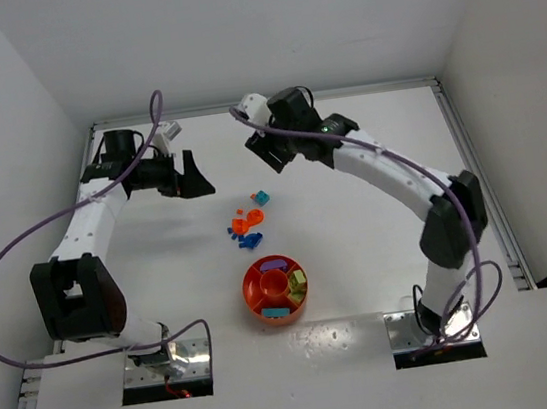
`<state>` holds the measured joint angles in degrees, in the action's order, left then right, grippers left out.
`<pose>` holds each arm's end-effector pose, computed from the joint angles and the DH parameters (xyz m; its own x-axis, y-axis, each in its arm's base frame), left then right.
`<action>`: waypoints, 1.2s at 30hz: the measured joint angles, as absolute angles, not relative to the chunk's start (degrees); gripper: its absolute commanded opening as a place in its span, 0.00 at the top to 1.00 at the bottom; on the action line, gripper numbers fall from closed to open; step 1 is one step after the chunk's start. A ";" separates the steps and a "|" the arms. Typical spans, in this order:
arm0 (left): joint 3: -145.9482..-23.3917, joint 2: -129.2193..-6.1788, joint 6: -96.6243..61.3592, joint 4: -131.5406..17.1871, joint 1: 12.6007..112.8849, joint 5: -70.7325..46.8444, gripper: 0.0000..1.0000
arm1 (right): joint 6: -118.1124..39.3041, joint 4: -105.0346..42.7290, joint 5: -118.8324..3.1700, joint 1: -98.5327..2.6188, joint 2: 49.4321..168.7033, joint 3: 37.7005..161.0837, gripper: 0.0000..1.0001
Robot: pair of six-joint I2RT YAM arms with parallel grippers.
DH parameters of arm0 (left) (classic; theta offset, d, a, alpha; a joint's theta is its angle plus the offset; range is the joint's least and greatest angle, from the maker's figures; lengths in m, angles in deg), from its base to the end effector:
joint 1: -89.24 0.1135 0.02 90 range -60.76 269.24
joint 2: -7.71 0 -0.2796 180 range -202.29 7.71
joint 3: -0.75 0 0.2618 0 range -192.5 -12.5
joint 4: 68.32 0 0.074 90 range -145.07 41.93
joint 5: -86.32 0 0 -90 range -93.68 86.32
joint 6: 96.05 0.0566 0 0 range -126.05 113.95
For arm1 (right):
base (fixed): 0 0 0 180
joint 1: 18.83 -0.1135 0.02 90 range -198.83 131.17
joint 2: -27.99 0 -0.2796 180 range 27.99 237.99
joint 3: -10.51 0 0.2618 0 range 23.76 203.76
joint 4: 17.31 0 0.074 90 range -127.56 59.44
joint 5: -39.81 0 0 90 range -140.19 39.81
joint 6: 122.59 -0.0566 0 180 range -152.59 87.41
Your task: Sort the legos into containers by color
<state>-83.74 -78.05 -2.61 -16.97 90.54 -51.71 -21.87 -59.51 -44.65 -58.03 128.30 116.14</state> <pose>0.3298 -0.0346 0.2977 -0.7668 0.0227 -0.6415 0.4830 0.6787 -0.5533 0.3405 0.2707 0.3346 -0.3511 -0.5252 -0.7752 -0.6458 0.7353 -0.2057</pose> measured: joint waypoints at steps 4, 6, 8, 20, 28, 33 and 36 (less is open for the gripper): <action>-84.79 -78.25 -3.97 -17.97 90.54 -48.48 0.00 | -25.17 -62.02 -53.00 -54.80 139.03 123.26 0.37; -84.81 -78.25 -4.73 -18.71 90.63 -46.62 0.00 | -26.17 -63.31 -56.61 -54.60 143.45 125.29 0.37; -84.81 -78.25 -5.41 -19.52 90.85 -45.18 0.00 | -26.72 -64.62 -59.58 -54.58 147.40 126.58 0.37; -84.81 -79.43 -6.59 -21.47 91.79 -44.57 0.00 | -26.85 -68.62 -65.96 -53.83 157.04 131.76 0.22; -84.81 -80.21 -6.57 -21.45 92.18 -44.85 0.00 | -26.87 -68.25 -66.79 -53.42 161.00 134.69 0.24; -84.81 -80.21 -6.52 -21.47 92.88 -45.00 0.00 | -26.90 -68.36 -66.73 -53.09 162.99 134.69 0.25; -84.81 -80.21 -6.52 -21.47 93.45 -45.07 0.00 | -26.90 -68.32 -66.68 -53.03 163.55 134.69 0.29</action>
